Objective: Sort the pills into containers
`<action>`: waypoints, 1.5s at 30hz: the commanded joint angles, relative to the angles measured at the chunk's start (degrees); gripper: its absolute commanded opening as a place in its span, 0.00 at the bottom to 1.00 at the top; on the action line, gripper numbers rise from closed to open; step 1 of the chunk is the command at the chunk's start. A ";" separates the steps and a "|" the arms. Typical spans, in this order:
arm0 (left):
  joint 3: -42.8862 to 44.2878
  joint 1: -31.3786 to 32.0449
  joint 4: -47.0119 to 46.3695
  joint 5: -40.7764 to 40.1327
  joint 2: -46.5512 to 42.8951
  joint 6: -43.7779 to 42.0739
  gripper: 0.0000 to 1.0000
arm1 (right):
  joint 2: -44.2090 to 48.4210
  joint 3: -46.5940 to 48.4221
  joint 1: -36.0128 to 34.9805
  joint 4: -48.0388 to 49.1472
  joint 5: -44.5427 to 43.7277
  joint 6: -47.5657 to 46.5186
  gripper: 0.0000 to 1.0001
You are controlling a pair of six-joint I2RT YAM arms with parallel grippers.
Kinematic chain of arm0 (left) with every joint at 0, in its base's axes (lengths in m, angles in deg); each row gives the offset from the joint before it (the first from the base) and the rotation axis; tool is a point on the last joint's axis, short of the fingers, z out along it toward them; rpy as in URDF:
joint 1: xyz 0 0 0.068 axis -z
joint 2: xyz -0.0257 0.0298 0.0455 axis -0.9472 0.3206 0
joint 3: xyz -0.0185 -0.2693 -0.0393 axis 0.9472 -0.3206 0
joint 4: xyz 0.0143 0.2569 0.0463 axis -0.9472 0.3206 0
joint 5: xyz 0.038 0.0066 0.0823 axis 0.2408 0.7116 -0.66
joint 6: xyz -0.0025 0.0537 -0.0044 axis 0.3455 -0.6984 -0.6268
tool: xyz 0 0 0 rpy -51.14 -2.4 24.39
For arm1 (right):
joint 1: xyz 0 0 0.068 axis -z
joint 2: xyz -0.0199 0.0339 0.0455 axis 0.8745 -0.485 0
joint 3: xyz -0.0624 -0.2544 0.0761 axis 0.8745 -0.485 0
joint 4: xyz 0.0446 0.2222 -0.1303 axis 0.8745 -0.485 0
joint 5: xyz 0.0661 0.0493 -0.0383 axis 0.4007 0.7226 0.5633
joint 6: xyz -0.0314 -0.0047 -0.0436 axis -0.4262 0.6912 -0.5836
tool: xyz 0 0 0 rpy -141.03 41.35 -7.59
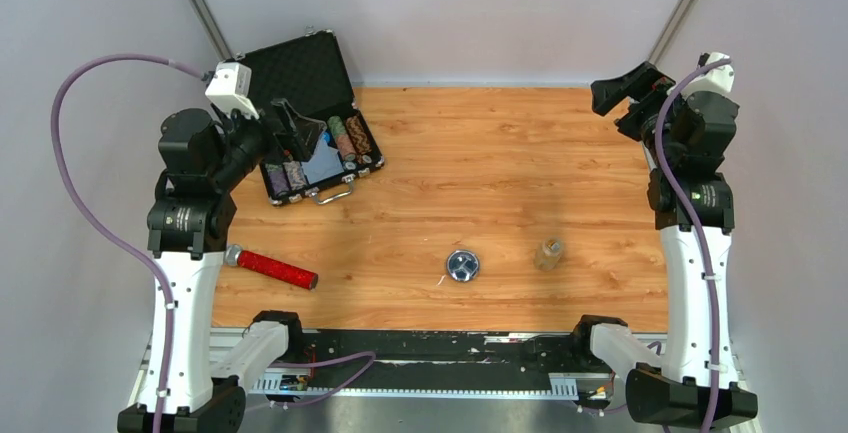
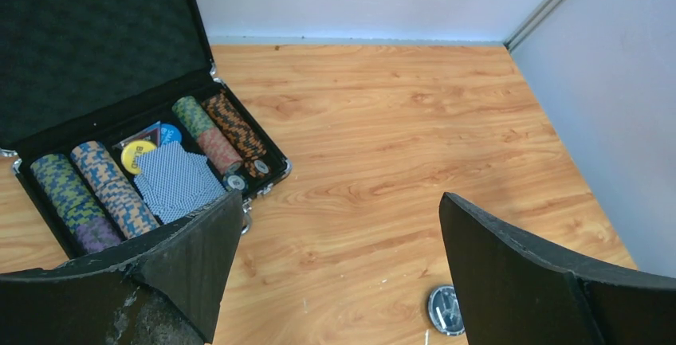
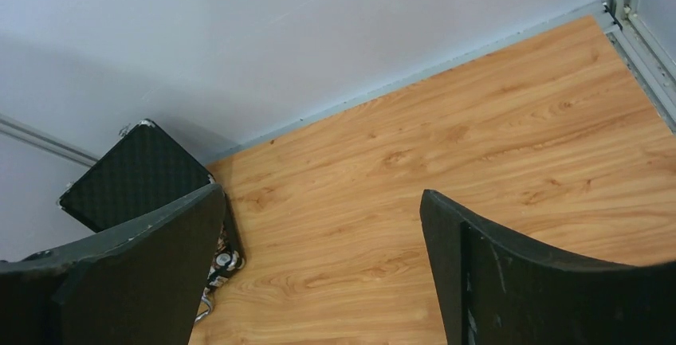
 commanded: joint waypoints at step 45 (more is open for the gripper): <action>-24.44 3.48 -9.38 14.65 -5.70 2.39 1.00 | -37.15 -13.05 -54.94 -18.76 -10.65 -5.40 1.00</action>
